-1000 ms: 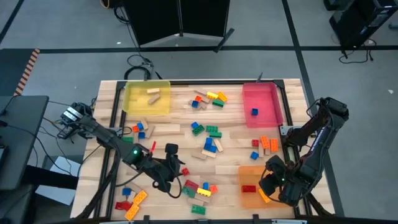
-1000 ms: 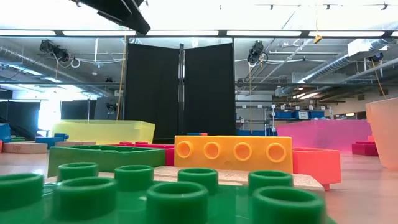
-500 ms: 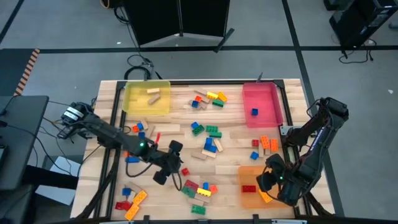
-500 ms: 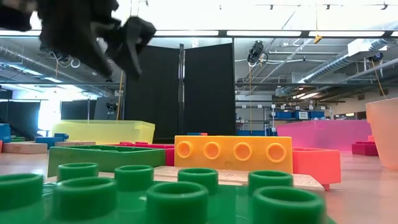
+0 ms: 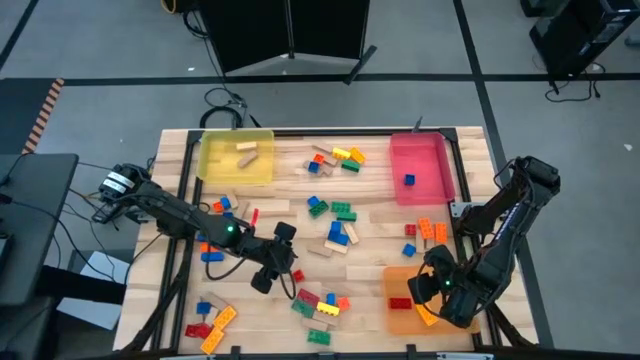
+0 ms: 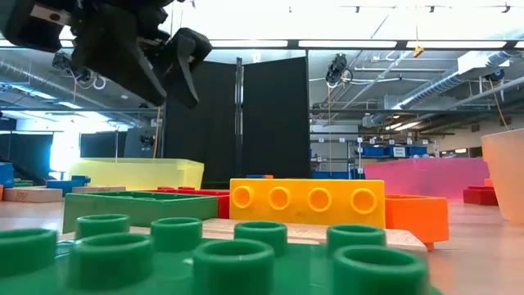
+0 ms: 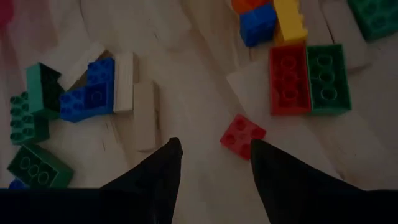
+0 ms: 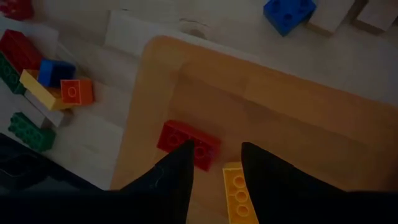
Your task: Sort blocks by size
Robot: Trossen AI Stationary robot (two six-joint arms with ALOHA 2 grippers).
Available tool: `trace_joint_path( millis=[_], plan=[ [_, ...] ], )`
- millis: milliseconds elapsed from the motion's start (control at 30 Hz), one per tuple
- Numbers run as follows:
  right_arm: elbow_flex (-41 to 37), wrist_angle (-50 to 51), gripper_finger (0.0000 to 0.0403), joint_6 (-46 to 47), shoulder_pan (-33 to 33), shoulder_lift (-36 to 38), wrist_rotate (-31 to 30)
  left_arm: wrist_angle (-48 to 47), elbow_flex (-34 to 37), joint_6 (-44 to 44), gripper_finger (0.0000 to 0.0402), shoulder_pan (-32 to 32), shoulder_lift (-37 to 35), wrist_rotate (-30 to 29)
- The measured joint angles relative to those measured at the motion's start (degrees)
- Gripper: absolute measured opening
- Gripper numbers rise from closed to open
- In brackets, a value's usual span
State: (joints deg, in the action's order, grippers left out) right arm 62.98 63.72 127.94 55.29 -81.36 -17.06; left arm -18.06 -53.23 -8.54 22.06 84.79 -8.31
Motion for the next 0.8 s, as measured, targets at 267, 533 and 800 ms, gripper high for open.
trace_joint_path(
  millis=[267, 533, 800],
  plan=[
    [0.0, -0.2, 0.0148, 0.0, 0.0, 0.0, 0.0, 6.4, 0.0, 0.2, 0.0198, 0.0, 0.0, -7.8],
    [0.0, -0.3, 0.0148, 0.0, 0.0, 0.0, 0.0, 8.0, 0.0, 4.7, 0.0198, -2.3, 1.9, -8.5],
    [0.0, -1.1, 0.0148, -0.4, 0.0, 0.0, 0.0, 9.6, 0.0, 12.1, 0.0217, -2.6, 7.2, -4.4]
  ],
)
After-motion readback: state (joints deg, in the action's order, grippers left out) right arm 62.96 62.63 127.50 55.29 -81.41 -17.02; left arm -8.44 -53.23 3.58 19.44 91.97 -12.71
